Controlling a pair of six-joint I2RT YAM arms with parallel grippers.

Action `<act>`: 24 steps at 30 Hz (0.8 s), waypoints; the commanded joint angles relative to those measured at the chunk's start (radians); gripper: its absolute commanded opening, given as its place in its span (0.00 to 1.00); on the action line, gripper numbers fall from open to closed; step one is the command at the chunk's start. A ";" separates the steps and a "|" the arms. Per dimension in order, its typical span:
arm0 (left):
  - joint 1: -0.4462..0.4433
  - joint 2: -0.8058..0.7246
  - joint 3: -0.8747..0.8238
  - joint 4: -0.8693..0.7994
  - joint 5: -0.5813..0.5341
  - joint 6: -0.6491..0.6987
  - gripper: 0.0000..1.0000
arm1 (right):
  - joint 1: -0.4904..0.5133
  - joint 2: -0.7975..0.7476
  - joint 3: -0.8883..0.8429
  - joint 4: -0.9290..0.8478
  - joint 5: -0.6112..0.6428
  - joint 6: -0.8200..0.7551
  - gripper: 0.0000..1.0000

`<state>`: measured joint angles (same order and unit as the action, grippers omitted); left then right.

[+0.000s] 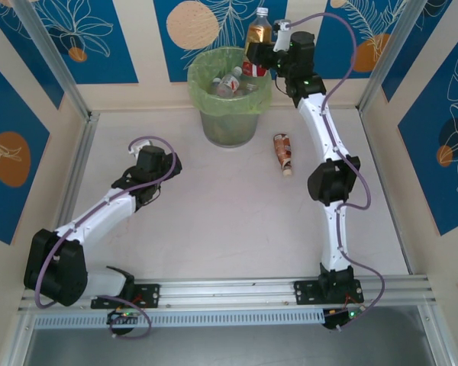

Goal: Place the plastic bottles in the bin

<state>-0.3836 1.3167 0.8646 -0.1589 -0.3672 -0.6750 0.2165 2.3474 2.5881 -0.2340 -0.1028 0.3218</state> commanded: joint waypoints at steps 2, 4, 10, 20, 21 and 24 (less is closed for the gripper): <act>0.020 -0.021 0.022 -0.021 0.007 0.000 1.00 | 0.011 0.042 0.066 -0.009 0.024 -0.086 0.78; 0.020 -0.019 0.022 -0.021 0.009 0.000 1.00 | 0.016 0.036 0.068 -0.024 0.010 -0.122 0.85; 0.022 -0.009 0.022 -0.016 0.015 -0.003 1.00 | 0.028 -0.017 0.067 -0.082 0.006 -0.205 0.94; 0.023 0.006 0.022 -0.010 0.032 -0.005 1.00 | 0.032 -0.221 -0.160 -0.126 0.021 -0.210 1.00; 0.023 0.005 0.022 -0.009 0.032 -0.003 1.00 | 0.032 -0.246 -0.205 -0.120 0.023 -0.207 1.00; 0.025 0.009 0.021 -0.002 0.040 -0.004 1.00 | 0.029 -0.338 -0.347 -0.098 0.054 -0.201 0.99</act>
<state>-0.3752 1.3178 0.8646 -0.1646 -0.3408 -0.6750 0.2455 2.0888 2.3180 -0.3492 -0.0807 0.1291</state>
